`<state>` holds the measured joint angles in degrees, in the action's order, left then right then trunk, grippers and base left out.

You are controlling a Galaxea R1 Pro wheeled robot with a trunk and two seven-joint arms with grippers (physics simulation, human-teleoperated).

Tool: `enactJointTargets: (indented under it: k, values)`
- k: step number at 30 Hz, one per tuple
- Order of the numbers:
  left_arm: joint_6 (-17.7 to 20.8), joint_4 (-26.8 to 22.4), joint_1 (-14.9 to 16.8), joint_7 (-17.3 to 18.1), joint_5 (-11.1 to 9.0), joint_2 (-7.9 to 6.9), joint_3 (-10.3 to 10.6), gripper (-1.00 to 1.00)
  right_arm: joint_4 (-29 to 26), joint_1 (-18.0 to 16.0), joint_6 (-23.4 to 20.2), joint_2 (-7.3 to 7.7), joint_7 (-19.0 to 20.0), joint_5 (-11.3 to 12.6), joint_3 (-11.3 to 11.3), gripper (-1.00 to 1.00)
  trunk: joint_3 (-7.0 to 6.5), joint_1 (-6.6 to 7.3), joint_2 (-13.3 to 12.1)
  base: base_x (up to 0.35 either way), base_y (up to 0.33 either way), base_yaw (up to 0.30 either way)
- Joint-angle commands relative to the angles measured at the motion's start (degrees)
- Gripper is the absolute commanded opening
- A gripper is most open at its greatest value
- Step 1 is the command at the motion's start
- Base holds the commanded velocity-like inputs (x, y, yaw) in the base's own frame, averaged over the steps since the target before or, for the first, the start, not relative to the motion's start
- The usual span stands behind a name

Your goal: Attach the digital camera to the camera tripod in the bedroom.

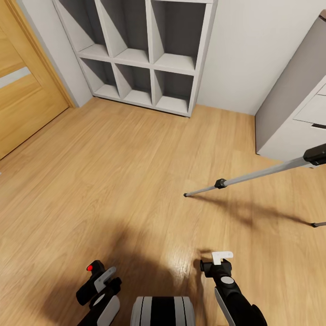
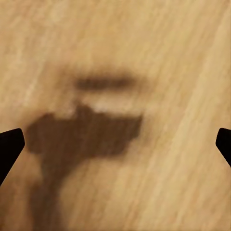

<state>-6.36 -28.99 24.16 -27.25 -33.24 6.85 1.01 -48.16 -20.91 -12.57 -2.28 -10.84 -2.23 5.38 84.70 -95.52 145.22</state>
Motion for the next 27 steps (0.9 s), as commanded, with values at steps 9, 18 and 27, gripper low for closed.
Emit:
enactJointTargets:
  k: [9,18,27]
  values:
    - [-0.40,0.08,0.01,-0.11,-0.60,-0.08,0.05,1.00,-0.09,-0.01,-0.44,0.08,-0.32,-0.17,0.16,1.00,0.03,0.01,0.01,0.000,0.000,0.000]
    - [-0.39,0.14,0.01,-0.11,-0.60,-0.08,0.04,1.00,-0.09,-0.02,-0.14,0.08,-0.32,-0.06,0.16,1.00,0.03,0.01,0.01,0.012,0.000,0.000]
    - [-0.40,0.16,0.01,-0.10,-0.60,-0.17,0.04,1.00,-0.09,-0.03,0.33,0.08,-0.32,-0.05,0.14,1.00,0.03,0.01,0.01,0.111,0.000,0.000]
